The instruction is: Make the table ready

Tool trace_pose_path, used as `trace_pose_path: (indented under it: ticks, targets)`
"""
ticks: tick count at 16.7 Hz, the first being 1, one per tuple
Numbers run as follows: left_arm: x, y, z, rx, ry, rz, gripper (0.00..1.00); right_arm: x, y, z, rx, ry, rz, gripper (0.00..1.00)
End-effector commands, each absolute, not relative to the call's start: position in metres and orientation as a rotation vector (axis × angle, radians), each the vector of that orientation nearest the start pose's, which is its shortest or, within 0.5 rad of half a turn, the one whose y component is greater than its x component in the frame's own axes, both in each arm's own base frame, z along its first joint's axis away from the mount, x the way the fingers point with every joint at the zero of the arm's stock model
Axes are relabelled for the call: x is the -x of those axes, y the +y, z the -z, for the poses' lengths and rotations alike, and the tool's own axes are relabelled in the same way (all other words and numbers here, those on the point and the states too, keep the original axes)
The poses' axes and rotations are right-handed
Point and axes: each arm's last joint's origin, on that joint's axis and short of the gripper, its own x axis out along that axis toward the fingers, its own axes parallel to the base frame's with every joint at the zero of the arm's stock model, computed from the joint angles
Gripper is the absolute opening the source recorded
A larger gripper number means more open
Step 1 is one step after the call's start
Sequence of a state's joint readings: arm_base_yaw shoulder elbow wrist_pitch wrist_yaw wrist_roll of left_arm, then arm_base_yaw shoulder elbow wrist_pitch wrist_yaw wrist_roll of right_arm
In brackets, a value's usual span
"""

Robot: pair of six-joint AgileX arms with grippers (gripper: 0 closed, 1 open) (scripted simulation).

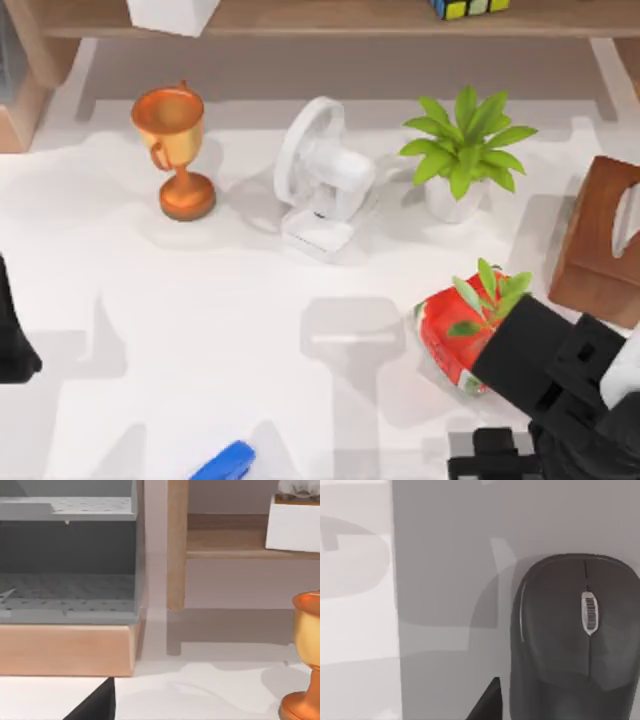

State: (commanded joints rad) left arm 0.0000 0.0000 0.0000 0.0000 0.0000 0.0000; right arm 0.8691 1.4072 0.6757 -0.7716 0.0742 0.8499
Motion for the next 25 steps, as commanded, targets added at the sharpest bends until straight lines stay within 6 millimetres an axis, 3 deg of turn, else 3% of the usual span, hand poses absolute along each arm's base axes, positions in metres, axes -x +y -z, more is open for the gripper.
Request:
trace_pose_path:
  ticks: [2, 3, 12, 16, 20, 23, 25]
  targets:
    - [-0.106, -0.001, -0.160, 0.000, 0.000, 0.000, 1.00, -0.138, 0.160, -0.142, 0.010, 1.471, -0.014, 0.98]
    - [-0.106, -0.001, -0.160, 0.000, 0.000, 0.000, 1.00, -0.138, 0.160, -0.142, 0.010, 1.471, -0.014, 1.00]
    - [-0.106, -0.001, -0.160, 0.000, 0.000, 0.000, 1.00, -0.138, 0.161, -0.143, 0.009, 1.470, -0.015, 1.00]
    - [-0.106, -0.001, -0.160, 0.000, 0.000, 0.000, 1.00, -0.160, 0.153, -0.167, -0.097, 1.330, -0.110, 1.00]
    - [-0.106, -0.001, -0.160, 0.000, 0.000, 0.000, 1.00, -0.204, 0.122, -0.212, -0.209, 0.970, -0.227, 1.00]
    - [-0.106, -0.001, -0.160, 0.000, 0.000, 0.000, 1.00, -0.237, 0.079, -0.234, -0.146, 0.649, -0.224, 1.00]
    - [-0.106, -0.001, -0.160, 0.000, 0.000, 0.000, 1.00, -0.256, 0.043, -0.239, -0.023, 0.455, -0.164, 1.00]
